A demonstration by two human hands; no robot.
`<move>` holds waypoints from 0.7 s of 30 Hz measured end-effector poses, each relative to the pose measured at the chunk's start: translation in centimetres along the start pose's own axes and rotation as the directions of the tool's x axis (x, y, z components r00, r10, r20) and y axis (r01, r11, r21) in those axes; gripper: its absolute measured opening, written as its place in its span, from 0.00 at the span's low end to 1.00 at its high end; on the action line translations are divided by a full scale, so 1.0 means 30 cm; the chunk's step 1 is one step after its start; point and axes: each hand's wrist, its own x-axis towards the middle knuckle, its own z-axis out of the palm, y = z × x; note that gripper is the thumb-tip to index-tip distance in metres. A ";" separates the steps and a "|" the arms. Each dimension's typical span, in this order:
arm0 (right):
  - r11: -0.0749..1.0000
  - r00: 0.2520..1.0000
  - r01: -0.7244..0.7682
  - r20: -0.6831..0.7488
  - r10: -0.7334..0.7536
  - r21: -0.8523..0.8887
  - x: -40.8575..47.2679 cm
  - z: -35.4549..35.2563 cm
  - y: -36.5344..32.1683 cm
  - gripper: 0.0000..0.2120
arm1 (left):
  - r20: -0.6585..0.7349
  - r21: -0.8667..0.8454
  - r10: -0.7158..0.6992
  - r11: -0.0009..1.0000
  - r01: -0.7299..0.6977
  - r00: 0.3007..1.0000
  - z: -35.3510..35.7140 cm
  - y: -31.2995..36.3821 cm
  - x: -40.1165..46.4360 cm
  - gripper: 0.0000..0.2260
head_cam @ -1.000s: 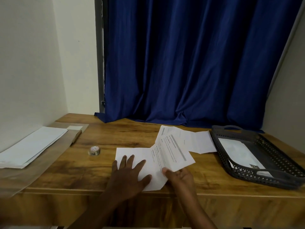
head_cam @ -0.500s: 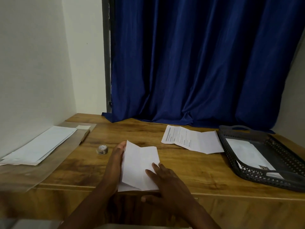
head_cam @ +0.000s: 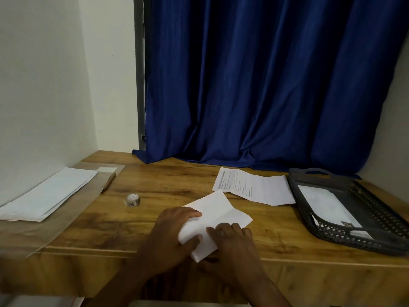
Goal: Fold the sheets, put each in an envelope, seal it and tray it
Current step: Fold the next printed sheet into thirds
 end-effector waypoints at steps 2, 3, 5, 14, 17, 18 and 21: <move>0.998 0.999 0.036 0.017 -0.037 0.054 -0.002 -0.014 0.002 0.40 | 0.164 0.137 -0.029 0.991 0.007 0.986 0.017 0.003 -0.011 0.33; 0.994 0.998 0.053 0.016 -0.055 0.096 -0.005 -0.020 0.010 0.40 | 0.219 0.201 -0.061 0.980 0.016 0.974 0.021 0.001 -0.017 0.37; 0.980 0.995 0.104 -0.012 -0.103 0.171 -0.005 -0.025 0.042 0.43 | 0.262 0.265 -0.073 0.964 0.001 0.962 0.013 0.009 -0.022 0.40; 0.962 0.992 0.093 0.064 -0.113 0.258 0.038 -0.040 0.216 0.49 | 0.320 0.047 -0.012 0.999 -0.003 0.947 -0.031 -0.002 -0.003 0.25; 0.957 0.991 0.130 -0.028 -0.128 0.260 0.028 -0.043 0.235 0.38 | 0.322 -0.070 -0.027 0.996 0.052 0.946 -0.067 -0.017 0.005 0.17; 0.952 0.990 0.137 -0.063 -0.124 0.274 0.027 -0.044 0.243 0.34 | 0.313 -0.087 -0.039 0.994 0.069 0.949 -0.080 -0.019 0.008 0.15; 0.876 0.989 0.101 -0.143 -0.037 0.472 0.026 -0.051 0.259 0.25 | 0.246 -0.182 -0.120 0.969 0.168 0.962 -0.112 -0.031 0.019 0.11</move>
